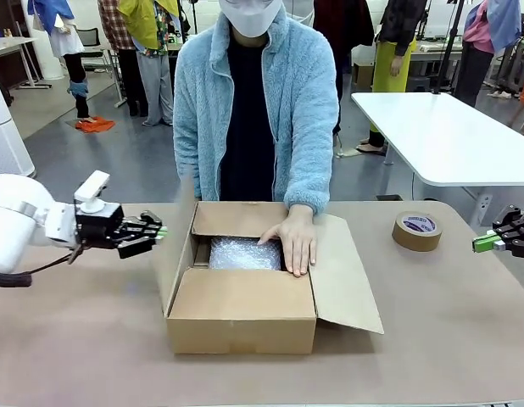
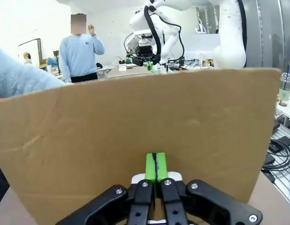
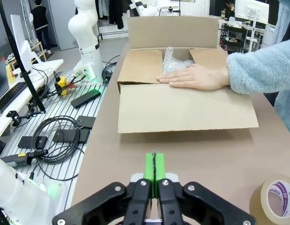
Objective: Wrap the clocks to prevent damage.
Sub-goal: Push the right (or left) flap of the Package Box to close it.
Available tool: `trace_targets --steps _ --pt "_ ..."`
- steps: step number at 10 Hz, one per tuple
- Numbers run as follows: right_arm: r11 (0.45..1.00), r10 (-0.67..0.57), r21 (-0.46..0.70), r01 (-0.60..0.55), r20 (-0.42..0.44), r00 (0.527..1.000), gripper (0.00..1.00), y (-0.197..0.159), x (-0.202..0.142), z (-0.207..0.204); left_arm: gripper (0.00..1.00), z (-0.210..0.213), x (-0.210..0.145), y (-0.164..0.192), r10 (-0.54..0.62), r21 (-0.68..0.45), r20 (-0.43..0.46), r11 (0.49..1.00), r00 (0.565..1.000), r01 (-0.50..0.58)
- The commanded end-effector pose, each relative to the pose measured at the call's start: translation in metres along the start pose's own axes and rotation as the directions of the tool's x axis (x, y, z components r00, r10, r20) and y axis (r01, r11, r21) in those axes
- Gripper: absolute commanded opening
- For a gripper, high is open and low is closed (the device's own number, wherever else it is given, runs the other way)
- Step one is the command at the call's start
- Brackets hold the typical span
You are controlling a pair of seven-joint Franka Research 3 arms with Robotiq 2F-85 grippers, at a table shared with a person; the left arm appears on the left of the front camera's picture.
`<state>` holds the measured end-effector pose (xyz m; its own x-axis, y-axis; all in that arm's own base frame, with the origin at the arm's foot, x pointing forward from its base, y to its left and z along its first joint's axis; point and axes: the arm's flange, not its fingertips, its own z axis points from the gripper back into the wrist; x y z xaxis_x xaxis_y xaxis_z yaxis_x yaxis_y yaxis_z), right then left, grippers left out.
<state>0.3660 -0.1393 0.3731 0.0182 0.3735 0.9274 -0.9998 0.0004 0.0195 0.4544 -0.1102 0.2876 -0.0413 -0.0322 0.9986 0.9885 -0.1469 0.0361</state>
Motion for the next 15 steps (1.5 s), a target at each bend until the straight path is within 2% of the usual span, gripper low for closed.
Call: trace_targets --steps 1,4,7,9,10,15 --pt "1.000 0.001 0.000 -0.001 0.009 1.000 0.01 0.000 -0.001 0.000 0.00 -0.026 -0.011 0.015 -0.013 0.011 -0.024 1.000 1.000 0.013" --pt "1.000 0.001 0.000 -0.001 0.009 1.000 0.01 0.000 -0.001 0.000 0.00 -0.051 -0.030 0.031 0.012 0.009 -0.045 1.000 0.999 -0.012" --pt "1.000 0.001 0.000 -0.001 0.009 1.000 0.01 0.000 -0.001 0.000 0.00 -0.045 -0.038 0.032 0.032 0.019 -0.064 0.999 0.997 -0.031" --pt "1.000 0.001 0.000 -0.001 0.009 1.000 0.01 0.000 -0.001 0.000 0.00 -0.042 -0.035 0.021 0.019 -0.003 -0.100 1.000 0.995 -0.020" --pt "1.000 0.001 0.000 -0.001 0.009 1.000 0.01 0.000 -0.001 0.000 0.00 -0.045 -0.025 0.029 0.017 -0.012 -0.031 1.000 0.999 -0.017" --pt "1.000 0.001 0.000 -0.001 0.009 1.000 0.01 0.000 -0.001 0.000 0.00 -0.045 -0.025 0.029 0.017 -0.012 -0.031 1.000 0.999 -0.017"
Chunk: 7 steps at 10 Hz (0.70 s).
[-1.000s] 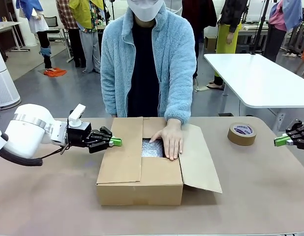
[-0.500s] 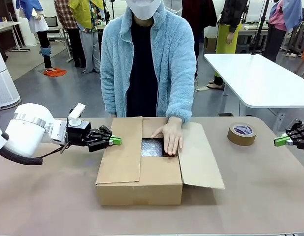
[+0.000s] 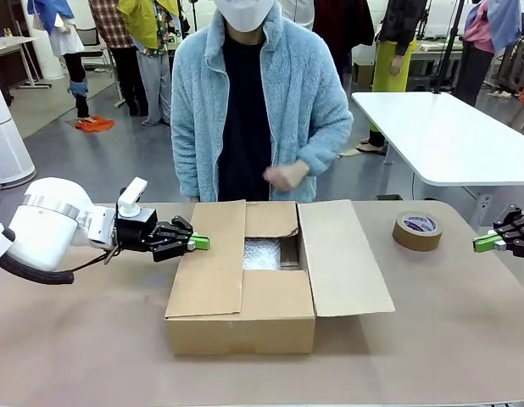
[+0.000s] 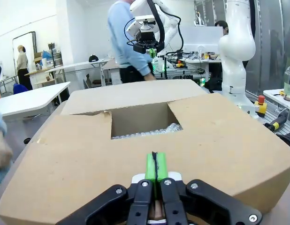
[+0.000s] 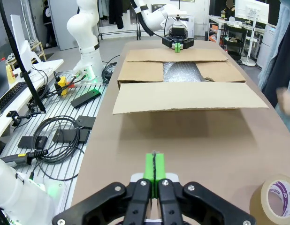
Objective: Wrap the clocks to prevent damage.
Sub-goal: Push the left (or right) flap of the Package Box to close it.
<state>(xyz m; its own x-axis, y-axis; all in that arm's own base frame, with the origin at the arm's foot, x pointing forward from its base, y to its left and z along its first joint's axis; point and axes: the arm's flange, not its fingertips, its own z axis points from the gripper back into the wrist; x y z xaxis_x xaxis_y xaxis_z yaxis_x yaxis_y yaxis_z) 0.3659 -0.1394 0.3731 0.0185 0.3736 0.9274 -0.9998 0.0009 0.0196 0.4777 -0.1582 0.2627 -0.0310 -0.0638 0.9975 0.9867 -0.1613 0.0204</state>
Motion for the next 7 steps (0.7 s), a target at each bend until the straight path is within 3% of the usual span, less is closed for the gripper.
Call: trace_targets --steps 1,7 --pt "1.000 0.002 0.000 -0.002 0.009 1.000 0.01 -0.0003 -0.0013 -0.0002 0.00 -0.0003 -0.0011 0.0001 0.002 0.003 -0.001 1.000 1.000 -0.002" --pt "1.000 0.002 0.000 -0.002 0.009 1.000 0.01 -0.0003 -0.0013 -0.0002 0.00 -0.0003 -0.0011 0.0001 0.002 0.003 -0.001 1.000 1.000 -0.002"
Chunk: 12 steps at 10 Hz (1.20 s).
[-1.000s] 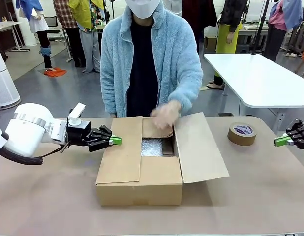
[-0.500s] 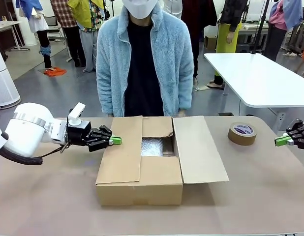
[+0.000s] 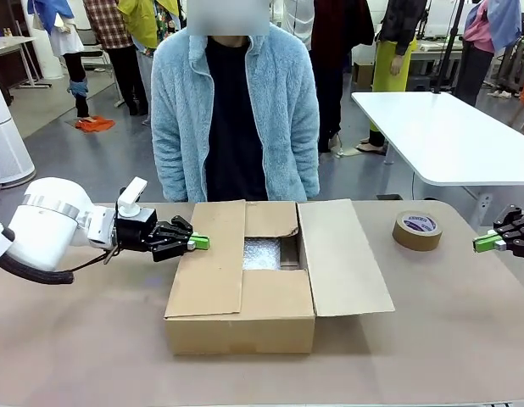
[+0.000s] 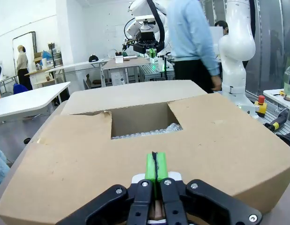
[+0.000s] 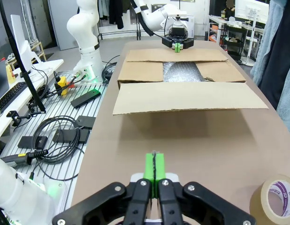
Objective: Wrap the clocks to prevent damage.
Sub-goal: Push the left (or right) flap of the Package Box to close it.
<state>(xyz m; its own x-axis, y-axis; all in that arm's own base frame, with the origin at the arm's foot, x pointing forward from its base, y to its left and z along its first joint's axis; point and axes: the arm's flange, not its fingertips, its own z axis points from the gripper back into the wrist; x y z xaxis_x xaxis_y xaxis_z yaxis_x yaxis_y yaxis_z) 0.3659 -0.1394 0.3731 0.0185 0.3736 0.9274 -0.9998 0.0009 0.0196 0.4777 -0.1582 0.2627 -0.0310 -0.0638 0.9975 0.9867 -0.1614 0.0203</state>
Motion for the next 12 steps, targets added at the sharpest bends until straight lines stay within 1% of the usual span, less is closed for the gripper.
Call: trace_targets --steps 1,4,5,6,7,8,9,10,11,12 --pt "1.000 0.002 0.000 -0.002 0.009 1.000 0.01 0.000 -0.001 0.000 0.00 0.000 -0.001 0.000 0.002 0.003 -0.001 1.000 1.000 -0.002" --pt "1.000 0.000 0.000 0.000 0.000 1.000 0.01 0.000 0.000 0.000 0.00 0.000 -0.001 0.000 0.002 0.003 -0.001 1.000 1.000 -0.002" --pt "0.999 -0.009 -0.050 0.008 -0.025 1.000 0.01 -0.013 0.001 -0.011 0.00 0.000 -0.001 0.000 0.002 0.003 -0.001 1.000 1.000 -0.002" --pt "0.994 -0.002 -0.112 0.000 -0.021 1.000 0.01 -0.019 0.008 -0.024 0.00 0.000 -0.001 0.000 0.002 0.003 -0.001 1.000 1.000 -0.002" --pt "0.987 0.008 -0.159 -0.015 -0.047 0.999 0.01 -0.014 0.010 -0.039 0.00 0.000 -0.001 0.000 0.002 0.003 -0.001 1.000 1.000 -0.002" --pt "0.982 -0.007 -0.187 -0.008 -0.079 0.997 0.01 -0.020 0.009 -0.052 0.00 0.000 -0.001 0.000 0.002 0.003 -0.001 1.000 1.000 -0.002" --pt "0.974 -0.041 -0.225 0.020 -0.089 0.995 0.01 -0.035 0.009 -0.063 0.00 0.000 -0.001 0.000 0.002 0.003 -0.001 1.000 1.000 -0.002" --pt "0.974 -0.076 -0.222 0.050 -0.114 0.991 0.01 -0.045 0.002 -0.075 0.00 0.000 -0.001 0.000 0.002 0.003 -0.001 1.000 1.000 -0.002" --pt "0.975 -0.104 -0.212 0.073 -0.135 0.985 0.01 -0.048 -0.007 -0.087 0.00 0.000 -0.001 0.000 0.002 0.003 -0.001 1.000 1.000 -0.002" --pt "0.974 -0.121 -0.207 0.091 -0.138 0.983 0.01 -0.057 -0.010 -0.098 0.00 0.000 -0.001 0.000 0.002 0.003 -0.001 1.000 1.000 -0.002"
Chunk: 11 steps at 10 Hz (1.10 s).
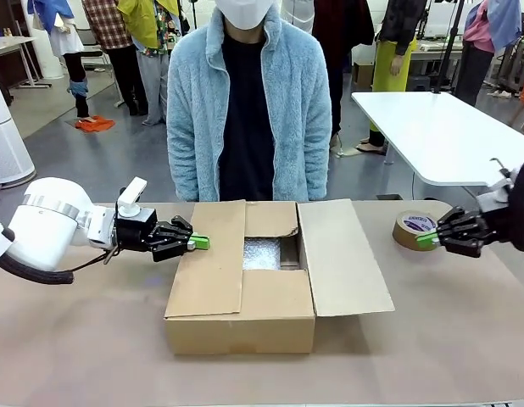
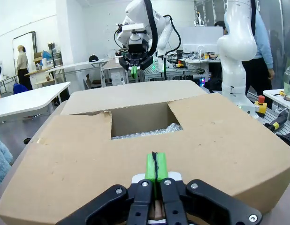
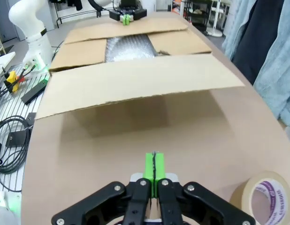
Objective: Wrap the clocks to prevent damage.
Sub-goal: Push the left (or right) flap of the Package Box to close it.
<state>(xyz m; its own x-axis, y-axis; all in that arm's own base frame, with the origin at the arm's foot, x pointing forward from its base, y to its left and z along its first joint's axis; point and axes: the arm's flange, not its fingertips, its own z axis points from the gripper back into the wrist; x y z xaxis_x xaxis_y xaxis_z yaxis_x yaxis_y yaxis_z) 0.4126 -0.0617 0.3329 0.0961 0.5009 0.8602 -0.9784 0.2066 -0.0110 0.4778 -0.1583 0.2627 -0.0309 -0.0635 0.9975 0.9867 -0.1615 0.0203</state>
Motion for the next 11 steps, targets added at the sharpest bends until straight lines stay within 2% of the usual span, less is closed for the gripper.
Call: trace_targets --steps 1,6,11 --pt "0.998 -0.057 0.006 0.057 -0.008 0.998 0.01 -0.012 0.001 -0.025 0.00 0.000 -0.001 0.000 0.002 0.003 -0.001 1.000 1.000 -0.002" --pt "0.992 -0.080 0.096 0.085 -0.052 0.995 0.01 0.002 -0.016 -0.078 0.00 0.000 -0.001 0.000 0.002 0.003 -0.001 1.000 1.000 -0.002" --pt "0.976 -0.103 0.195 0.098 0.018 0.994 0.01 0.012 -0.015 -0.114 0.00 0.000 -0.001 0.000 0.002 0.003 -0.001 1.000 1.000 -0.002"
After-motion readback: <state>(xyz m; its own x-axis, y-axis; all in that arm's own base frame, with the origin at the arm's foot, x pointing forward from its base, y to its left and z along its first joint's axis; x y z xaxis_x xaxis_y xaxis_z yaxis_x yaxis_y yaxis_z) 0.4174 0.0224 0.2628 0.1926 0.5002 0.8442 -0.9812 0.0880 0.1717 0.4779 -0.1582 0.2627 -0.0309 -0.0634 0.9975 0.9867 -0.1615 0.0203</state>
